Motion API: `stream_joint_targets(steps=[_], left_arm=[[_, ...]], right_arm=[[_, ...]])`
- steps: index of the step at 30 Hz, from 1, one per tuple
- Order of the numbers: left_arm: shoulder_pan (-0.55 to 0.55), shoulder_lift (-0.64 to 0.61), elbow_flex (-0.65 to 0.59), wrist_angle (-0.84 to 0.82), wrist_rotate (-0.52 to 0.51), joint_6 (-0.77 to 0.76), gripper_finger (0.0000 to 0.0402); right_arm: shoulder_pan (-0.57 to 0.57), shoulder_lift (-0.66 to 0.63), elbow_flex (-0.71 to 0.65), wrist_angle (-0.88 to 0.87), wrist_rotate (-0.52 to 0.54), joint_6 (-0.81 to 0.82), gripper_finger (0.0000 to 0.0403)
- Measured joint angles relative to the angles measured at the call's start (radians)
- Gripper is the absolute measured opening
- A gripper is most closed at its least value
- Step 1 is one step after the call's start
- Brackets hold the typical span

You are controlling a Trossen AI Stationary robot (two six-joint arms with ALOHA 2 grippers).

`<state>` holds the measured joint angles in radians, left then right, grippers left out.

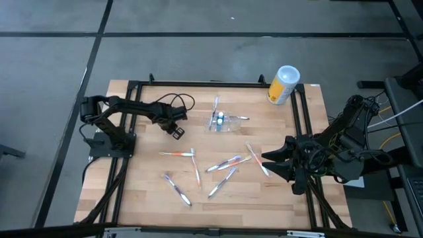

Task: Pick & Place toothbrushing station
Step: Put the orange toothbrush into the right section of the transparent organizer

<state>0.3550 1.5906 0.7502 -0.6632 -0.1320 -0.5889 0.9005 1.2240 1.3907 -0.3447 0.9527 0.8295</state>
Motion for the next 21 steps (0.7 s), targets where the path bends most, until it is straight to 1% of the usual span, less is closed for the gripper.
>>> stream_joint_targets(steps=[4, 8, 11, 12, 15, 18, 21], left_arm=[[0.001, 0.0, 0.0, 0.0, 0.008, -0.007, 0.0017], [-0.012, -0.015, -0.003, 0.011, 0.011, -0.028, 0.0017], [-0.023, -0.055, -0.009, 0.031, 0.01, -0.05, 0.0018], [-0.026, -0.073, -0.011, 0.061, 0.034, -0.064, 0.0017], [-0.044, -0.163, -0.007, 0.114, 0.061, -0.107, 0.0016], [-0.086, -0.255, -0.007, 0.199, 0.053, -0.183, 0.0016], [-0.156, -0.359, -0.007, 0.274, 0.027, -0.267, 0.0016]], right_arm=[[0.0, 0.0, 0.0, 0.001, -0.001, 0.0, 0.0185], [0.0, 0.0, 0.0, 0.001, -0.004, 0.0, 0.0185], [0.0, 0.003, 0.0, 0.013, -0.003, -0.001, 0.0185], [0.0, 0.007, 0.0, 0.028, -0.004, -0.009, 0.0185], [0.0, 0.029, 0.001, 0.084, -0.023, -0.054, 0.0185], [-0.007, 0.061, 0.001, 0.12, -0.043, -0.08, 0.0185], [-0.028, 0.084, 0.001, 0.101, -0.049, -0.057, 0.0185]])
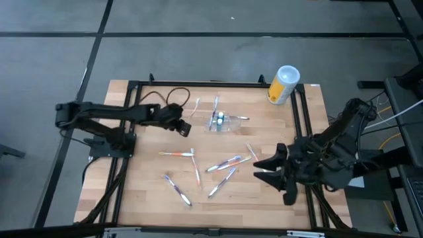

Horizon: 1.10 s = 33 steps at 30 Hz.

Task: Pick & Place toothbrushing station
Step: Put the orange toothbrush into the right section of the transparent organizer

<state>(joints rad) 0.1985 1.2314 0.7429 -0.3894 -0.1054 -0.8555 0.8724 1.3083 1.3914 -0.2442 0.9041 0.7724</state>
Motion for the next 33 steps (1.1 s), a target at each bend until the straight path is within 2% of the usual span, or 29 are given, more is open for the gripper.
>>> stream_joint_targets(steps=[3, 6, 10, 14, 19, 24, 29, 33], left_arm=[[-0.109, -0.086, 0.0, 0.125, -0.089, -0.068, 0.0016], [-0.249, -0.132, 0.002, 0.291, -0.226, -0.101, 0.0016], [-0.426, -0.12, 0.003, 0.532, -0.425, -0.077, 0.0016], [-0.54, -0.048, 0.008, 0.696, -0.526, -0.02, 0.0016], [-0.607, 0.068, 0.089, 0.732, -0.572, 0.048, 0.0016], [-0.617, 0.152, 0.198, 0.732, -0.578, 0.112, 0.0016], [-0.614, 0.208, 0.282, 0.733, -0.521, 0.157, 0.0016], [-0.611, 0.222, 0.291, 0.729, -0.515, 0.156, 0.0016]], right_arm=[[-0.032, -0.001, 0.0, -0.026, -0.004, 0.025, 0.0185], [-0.079, -0.009, 0.0, -0.076, -0.045, 0.043, 0.0185], [-0.188, -0.007, 0.0, -0.092, -0.235, 0.06, 0.0185], [-0.327, 0.002, 0.0, -0.074, -0.413, 0.029, 0.0185], [-0.489, 0.028, 0.0, 0.027, -0.627, -0.029, 0.0185], [-0.605, 0.062, 0.0, 0.005, -0.811, 0.002, 0.0185], [-0.653, 0.085, 0.0, 0.036, -0.881, 0.006, 0.0185], [-0.66, 0.097, 0.0, 0.054, -0.877, 0.004, 0.0185]])
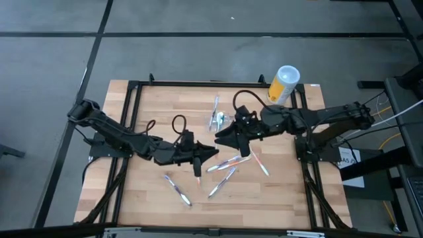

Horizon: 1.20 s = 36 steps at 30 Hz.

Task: Pick & Place toothbrushing station
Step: Put the orange toothbrush into the right section of the transparent organizer

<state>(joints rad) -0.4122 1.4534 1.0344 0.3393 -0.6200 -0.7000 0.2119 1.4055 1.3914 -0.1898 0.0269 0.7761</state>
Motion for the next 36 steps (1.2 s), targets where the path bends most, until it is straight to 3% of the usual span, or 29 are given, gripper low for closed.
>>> stream_joint_targets(steps=[8, 18, 36], left_arm=[[-0.02, 0.0, 0.0, -0.016, -0.027, -0.012, 0.0015], [-0.018, -0.066, 0.001, -0.173, -0.072, -0.023, 0.0014], [-0.094, -0.082, 0.001, -0.155, -0.113, -0.082, 0.0014]], right_arm=[[0.001, 0.0, 0.0, -0.006, 0.026, -0.015, 0.0163], [0.006, -0.006, 0.0, -0.009, 0.042, -0.006, 0.0157], [0.014, -0.006, 0.0, -0.04, 0.055, -0.028, 0.0158]])
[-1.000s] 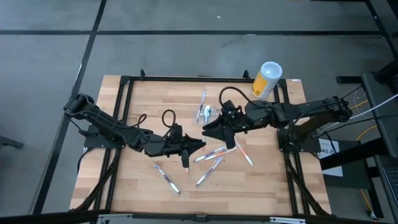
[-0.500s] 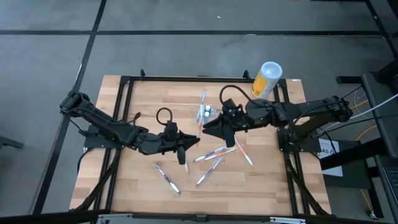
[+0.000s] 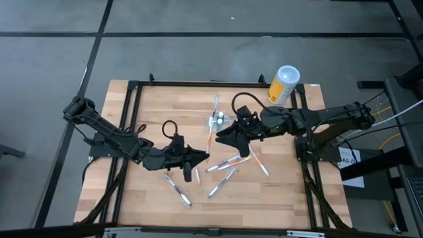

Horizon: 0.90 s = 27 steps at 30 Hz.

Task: Pick & Place toothbrushing station
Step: Put the orange toothbrush into the right section of the transparent organizer

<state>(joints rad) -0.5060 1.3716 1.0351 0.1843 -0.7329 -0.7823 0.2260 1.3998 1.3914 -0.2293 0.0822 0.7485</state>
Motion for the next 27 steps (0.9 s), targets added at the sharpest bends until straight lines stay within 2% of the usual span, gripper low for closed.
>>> stream_joint_targets(steps=[10, 18, 27], left_arm=[[0.019, 0.059, 0.0, 0.121, 0.06, 0.0, 0.0014], [0.019, 0.082, 0.0, 0.164, 0.057, -0.008, 0.0014], [0.019, 0.082, 0.0, 0.182, 0.054, -0.008, 0.0014]], right_arm=[[0.0, 0.0, 0.0, 0.017, 0.0, -0.017, 0.0158], [0.0, 0.0, 0.0, 0.02, 0.0, -0.017, 0.0155], [0.0, 0.0, 0.0, 0.02, -0.016, -0.032, 0.0102]])
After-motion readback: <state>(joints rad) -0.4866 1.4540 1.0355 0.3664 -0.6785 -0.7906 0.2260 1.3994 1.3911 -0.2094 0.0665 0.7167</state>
